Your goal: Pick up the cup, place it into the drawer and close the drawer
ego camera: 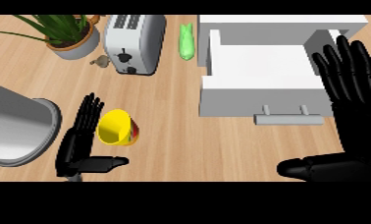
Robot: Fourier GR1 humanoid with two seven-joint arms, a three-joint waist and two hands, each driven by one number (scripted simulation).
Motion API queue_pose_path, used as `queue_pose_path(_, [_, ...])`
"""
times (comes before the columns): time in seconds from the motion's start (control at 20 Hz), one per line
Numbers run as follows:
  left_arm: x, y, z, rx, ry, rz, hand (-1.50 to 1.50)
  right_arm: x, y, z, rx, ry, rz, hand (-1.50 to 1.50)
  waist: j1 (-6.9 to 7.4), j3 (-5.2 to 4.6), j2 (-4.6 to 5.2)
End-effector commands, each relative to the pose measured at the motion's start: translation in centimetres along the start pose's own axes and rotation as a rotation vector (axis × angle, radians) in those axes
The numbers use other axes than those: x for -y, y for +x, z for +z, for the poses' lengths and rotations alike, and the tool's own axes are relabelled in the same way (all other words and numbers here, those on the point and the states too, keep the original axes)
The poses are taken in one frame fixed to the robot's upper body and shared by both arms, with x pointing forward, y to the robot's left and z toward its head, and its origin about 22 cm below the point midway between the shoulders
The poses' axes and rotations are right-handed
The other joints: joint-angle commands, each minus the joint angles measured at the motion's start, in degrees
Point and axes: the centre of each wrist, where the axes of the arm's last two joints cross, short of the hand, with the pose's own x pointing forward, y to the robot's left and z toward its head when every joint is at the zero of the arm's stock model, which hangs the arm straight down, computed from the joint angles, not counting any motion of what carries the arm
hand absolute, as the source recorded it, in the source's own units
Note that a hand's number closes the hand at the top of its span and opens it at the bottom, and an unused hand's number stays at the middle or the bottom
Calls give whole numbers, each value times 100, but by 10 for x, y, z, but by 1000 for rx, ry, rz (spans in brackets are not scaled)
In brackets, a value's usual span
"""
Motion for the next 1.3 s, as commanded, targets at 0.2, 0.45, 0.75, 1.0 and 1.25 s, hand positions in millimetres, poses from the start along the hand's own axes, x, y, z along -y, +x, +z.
queue_pose_path(0.2, [-2,-28,-4,-11,30,-21,-150,-8,-16,7,-27,7,-3,-150,-1,2,2])
queue_pose_path(0.45, [-36,-42,-12,-20,24,-10,-150,1,-8,-1,-26,20,3,-150,-10,0,6])
queue_pose_path(0.75, [-4,-46,5,-18,0,0,-150,3,2,-3,-12,15,1,-150,5,3,-1])
queue_pose_path(1.0, [-9,-68,1,-9,-29,38,-150,-2,1,-6,-25,13,4,-150,-9,1,3])
queue_pose_path(1.25, [-15,-61,-29,-2,-6,90,-150,-3,-2,-2,-12,18,10,-150,-18,0,6])
